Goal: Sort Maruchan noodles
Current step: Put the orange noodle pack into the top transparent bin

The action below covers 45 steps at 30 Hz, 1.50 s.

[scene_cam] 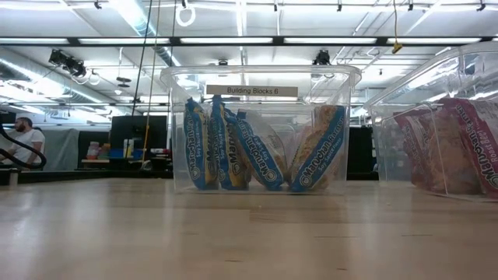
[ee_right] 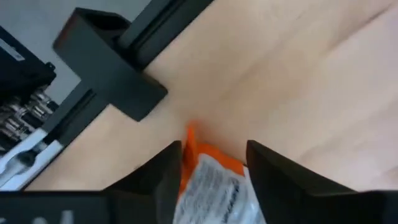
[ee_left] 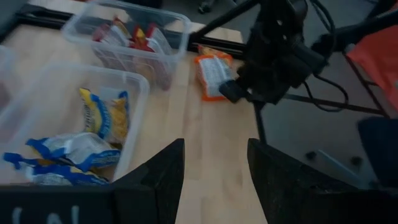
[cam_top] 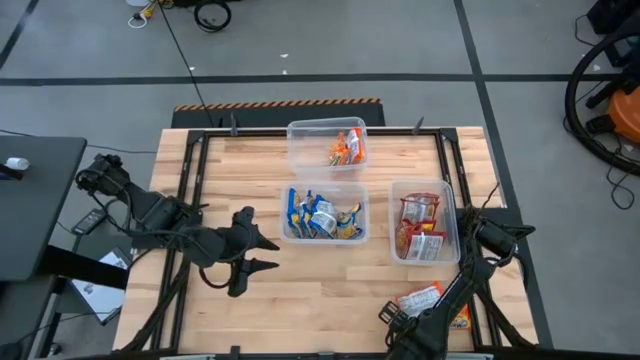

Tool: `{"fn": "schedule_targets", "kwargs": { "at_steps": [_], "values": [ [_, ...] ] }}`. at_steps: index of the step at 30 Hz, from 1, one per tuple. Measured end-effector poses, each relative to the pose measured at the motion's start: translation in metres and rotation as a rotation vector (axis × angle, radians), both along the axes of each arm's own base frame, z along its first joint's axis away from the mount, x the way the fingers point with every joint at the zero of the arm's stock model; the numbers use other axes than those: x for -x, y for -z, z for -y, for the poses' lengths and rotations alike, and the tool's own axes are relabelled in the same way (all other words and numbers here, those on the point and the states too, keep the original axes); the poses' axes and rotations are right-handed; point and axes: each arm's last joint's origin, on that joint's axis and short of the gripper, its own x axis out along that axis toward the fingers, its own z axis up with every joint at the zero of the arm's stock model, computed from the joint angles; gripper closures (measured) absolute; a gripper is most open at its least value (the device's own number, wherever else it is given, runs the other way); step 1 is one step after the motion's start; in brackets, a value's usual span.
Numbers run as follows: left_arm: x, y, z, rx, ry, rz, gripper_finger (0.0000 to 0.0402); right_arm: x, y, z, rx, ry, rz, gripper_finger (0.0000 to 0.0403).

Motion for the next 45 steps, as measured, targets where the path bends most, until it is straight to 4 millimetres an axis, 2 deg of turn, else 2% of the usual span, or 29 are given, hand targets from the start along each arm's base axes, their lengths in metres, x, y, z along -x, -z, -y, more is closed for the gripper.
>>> {"fn": "schedule_targets", "kwargs": {
  "at_steps": [5, 13, 16, 19, 24, 28, 31, 36, 39, 42, 45],
  "values": [
    [0.000, 0.000, -0.001, -0.052, -0.025, 0.017, 0.0221, 0.005, 0.014, 0.005, 0.014, 0.023, -0.011, 0.0271],
    [-0.003, 0.000, -0.007, -0.070, -0.043, 0.019, 0.0221, 0.003, 0.015, 0.005, 0.007, 0.034, 0.004, 0.0381],
    [-0.005, -0.001, -0.010, -0.084, -0.057, 0.021, 0.0221, -0.001, 0.008, 0.001, -0.005, 0.067, 0.035, 0.0388],
    [-0.007, -0.001, -0.013, -0.123, -0.078, 0.036, 0.0221, -0.007, -0.013, 0.001, 0.022, 0.087, 0.092, 0.0387],
    [-0.010, -0.003, -0.020, -0.235, -0.162, 0.065, 0.0221, -0.026, -0.082, 0.015, -0.009, 0.151, 0.210, 0.0391],
    [-0.017, -0.003, -0.019, -0.264, -0.119, 0.082, 0.0221, -0.039, -0.135, 0.033, -0.119, 0.236, 0.333, 0.0391],
    [-0.030, 0.003, -0.016, -0.263, -0.057, 0.077, 0.0218, -0.045, -0.165, 0.050, -0.197, 0.290, 0.403, 0.0391],
    [-0.074, 0.029, -0.004, -0.283, 0.121, 0.072, 0.0189, -0.056, -0.189, 0.075, -0.265, 0.285, 0.503, 0.0391],
    [-0.099, 0.047, 0.003, -0.317, 0.212, 0.084, 0.0158, -0.065, -0.193, 0.087, -0.272, 0.304, 0.528, 0.0391],
    [-0.115, 0.066, 0.008, -0.380, 0.253, 0.061, 0.0130, -0.069, -0.196, 0.097, -0.268, 0.328, 0.535, 0.0391],
    [-0.125, 0.076, 0.013, -0.399, 0.298, 0.071, 0.0115, -0.071, -0.198, 0.102, -0.284, 0.312, 0.529, 0.0390]
  ]
}}
